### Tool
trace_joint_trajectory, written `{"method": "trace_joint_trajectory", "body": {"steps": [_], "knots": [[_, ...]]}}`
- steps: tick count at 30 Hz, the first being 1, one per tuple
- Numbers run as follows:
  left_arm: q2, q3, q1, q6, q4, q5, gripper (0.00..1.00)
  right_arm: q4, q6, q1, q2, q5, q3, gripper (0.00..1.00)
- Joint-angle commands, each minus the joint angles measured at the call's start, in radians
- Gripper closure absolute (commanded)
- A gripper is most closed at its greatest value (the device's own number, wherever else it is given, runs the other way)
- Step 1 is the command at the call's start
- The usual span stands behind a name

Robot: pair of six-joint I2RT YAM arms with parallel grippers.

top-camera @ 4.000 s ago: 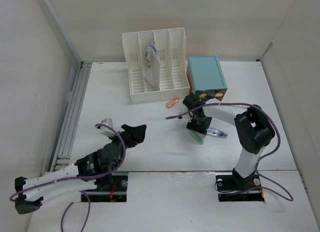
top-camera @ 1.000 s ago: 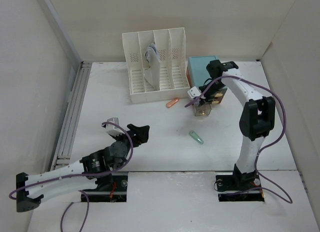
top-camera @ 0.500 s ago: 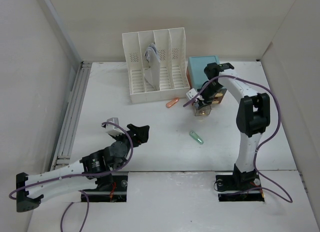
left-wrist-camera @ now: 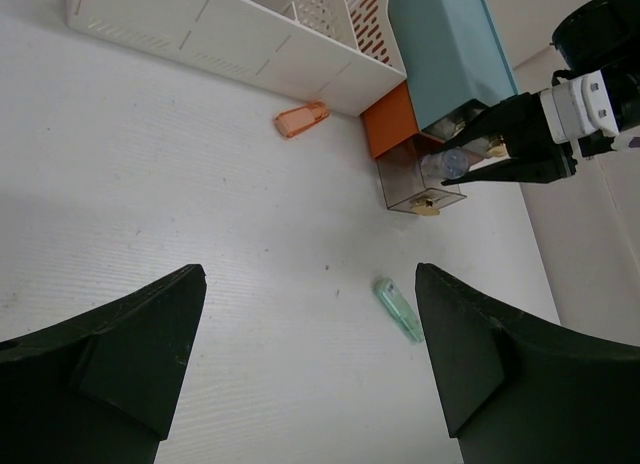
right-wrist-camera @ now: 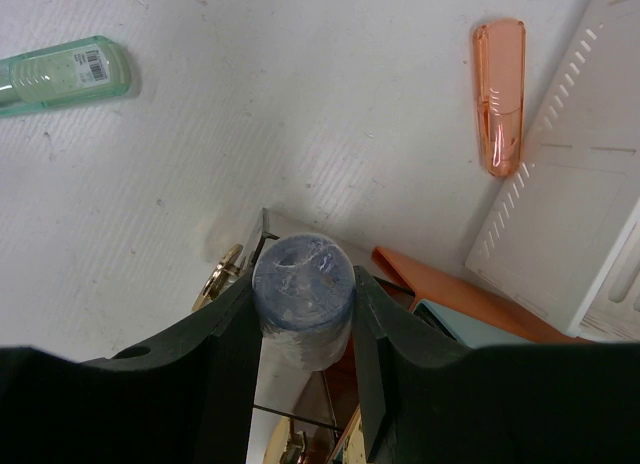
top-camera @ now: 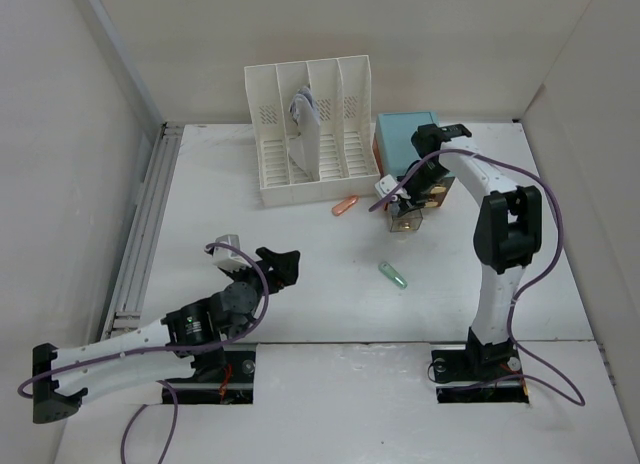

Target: Organize the desk

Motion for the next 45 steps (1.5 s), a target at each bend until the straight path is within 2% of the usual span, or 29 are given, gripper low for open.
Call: {"method": "trace_joint_trajectory", "body": {"steps": [1,28,39,45], "knots": [[0.007,0.044,-0.007,-0.001,0.03,-0.018,0.17,-0.027,-0.002,-0.047,0.013,0.102,0.01,1.0],[0.008,0.044,-0.007,0.009,0.048,0.0,0.17,-0.027,0.007,-0.008,-0.171,0.122,-0.253,1.0],[-0.031,0.044,-0.007,0.018,0.039,0.0,0.17,-0.027,0.037,0.032,-0.211,0.122,-0.318,1.0],[-0.041,0.035,-0.007,0.018,0.039,0.0,0.17,-0.027,0.046,0.032,-0.187,0.142,-0.267,1.0]]}}
